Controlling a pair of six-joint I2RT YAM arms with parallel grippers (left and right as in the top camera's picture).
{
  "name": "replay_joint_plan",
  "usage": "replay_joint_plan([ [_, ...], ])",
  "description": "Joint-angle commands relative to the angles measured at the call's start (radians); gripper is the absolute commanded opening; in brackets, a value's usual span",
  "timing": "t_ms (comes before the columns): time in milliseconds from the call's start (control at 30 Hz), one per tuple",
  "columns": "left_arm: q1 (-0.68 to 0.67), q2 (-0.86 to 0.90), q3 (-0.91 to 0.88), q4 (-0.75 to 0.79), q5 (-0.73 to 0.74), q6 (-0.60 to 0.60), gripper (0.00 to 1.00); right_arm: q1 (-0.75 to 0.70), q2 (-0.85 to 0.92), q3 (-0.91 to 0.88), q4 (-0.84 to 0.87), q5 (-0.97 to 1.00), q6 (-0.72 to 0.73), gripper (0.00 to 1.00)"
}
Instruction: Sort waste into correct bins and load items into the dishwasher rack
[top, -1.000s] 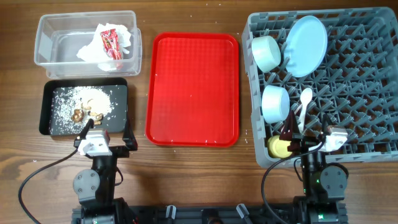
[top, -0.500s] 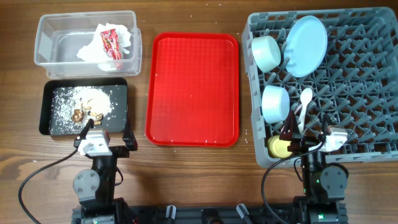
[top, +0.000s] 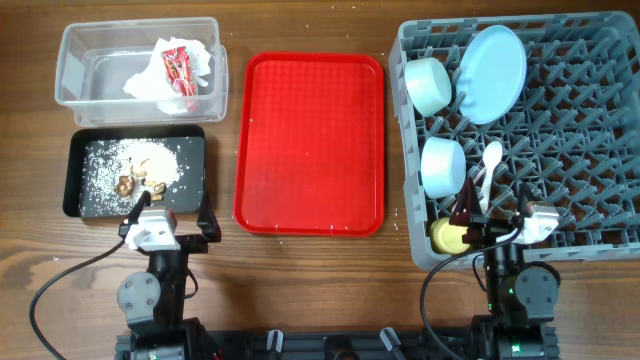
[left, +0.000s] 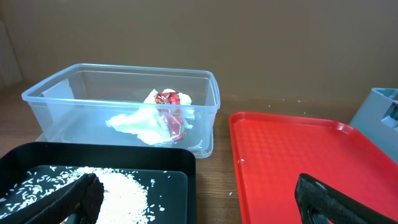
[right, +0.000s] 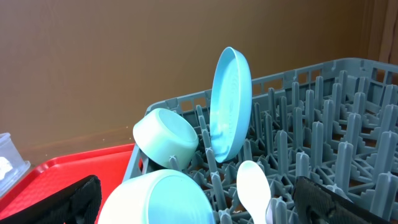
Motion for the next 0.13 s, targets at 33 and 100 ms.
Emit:
replay_joint_plan([
  [33, 0.004, -0.012, -0.005, -0.005, 0.015, 0.019, 1.00, 0.007, -0.005, -0.002, 0.002, 0.013, -0.004, 1.00],
  [100, 0.004, -0.012, -0.005, -0.005, 0.015, 0.019, 1.00, 0.006, -0.005, -0.002, 0.002, 0.013, -0.004, 1.00],
])
